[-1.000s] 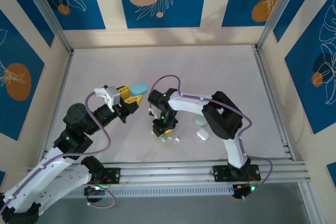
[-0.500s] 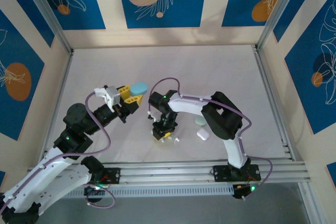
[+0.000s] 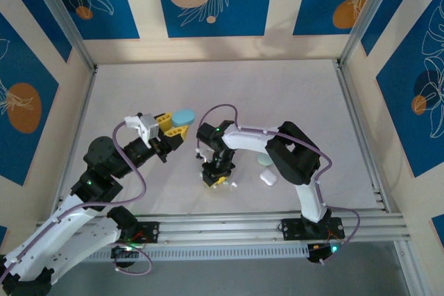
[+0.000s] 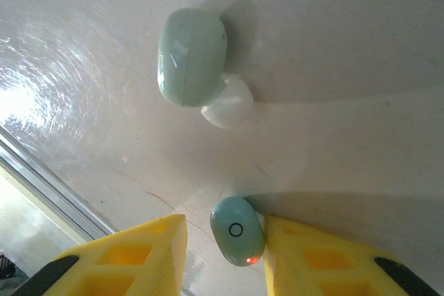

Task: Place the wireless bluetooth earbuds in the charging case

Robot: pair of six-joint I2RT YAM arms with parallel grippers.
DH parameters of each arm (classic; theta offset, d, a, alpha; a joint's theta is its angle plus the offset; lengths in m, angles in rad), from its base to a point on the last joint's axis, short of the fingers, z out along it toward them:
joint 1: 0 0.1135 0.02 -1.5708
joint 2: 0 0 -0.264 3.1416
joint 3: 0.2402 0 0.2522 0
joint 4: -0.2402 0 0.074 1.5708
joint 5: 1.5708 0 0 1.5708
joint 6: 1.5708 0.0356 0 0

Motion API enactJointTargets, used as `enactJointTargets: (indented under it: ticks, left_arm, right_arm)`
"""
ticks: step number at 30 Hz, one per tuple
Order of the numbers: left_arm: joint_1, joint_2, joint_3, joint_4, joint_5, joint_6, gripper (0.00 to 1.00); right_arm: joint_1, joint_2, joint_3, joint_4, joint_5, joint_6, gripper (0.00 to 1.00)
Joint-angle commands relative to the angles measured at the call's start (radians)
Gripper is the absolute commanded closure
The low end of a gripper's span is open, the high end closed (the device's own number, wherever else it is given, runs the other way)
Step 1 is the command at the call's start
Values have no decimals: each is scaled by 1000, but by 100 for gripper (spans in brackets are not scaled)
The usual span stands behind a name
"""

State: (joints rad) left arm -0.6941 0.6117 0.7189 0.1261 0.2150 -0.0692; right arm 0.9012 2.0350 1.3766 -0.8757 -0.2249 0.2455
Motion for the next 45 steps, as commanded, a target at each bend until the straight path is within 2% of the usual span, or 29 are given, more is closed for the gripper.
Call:
enactJointTargets:
  ticks: [1, 10, 19, 25, 35, 40, 45]
  left_arm:
    - [-6, -7, 13, 38, -13, -1, 69]
    - [-6, 2, 5, 36, -18, 0, 69]
    - [-6, 20, -3, 53, -14, -1, 69]
    - [-6, 33, -14, 55, -15, 0, 69]
    - [-6, 115, -35, 93, 2, -4, 69]
    - [-6, 172, -52, 112, 4, -22, 69]
    - [-6, 247, -66, 126, 51, -11, 69]
  right_arm:
    - [1, 5, -11, 34, -31, 33, 67]
    - [-19, -40, -31, 70, -36, 75, 78]
    - [-36, -101, -53, 59, -30, 88, 78]
    - [-75, -246, -84, 81, 17, 159, 78]
    - [-174, -590, -76, 30, 43, 202, 78]
    - [-212, -662, -60, -10, 33, 215, 78]
    - [-212, -705, -24, -14, -8, 222, 78]
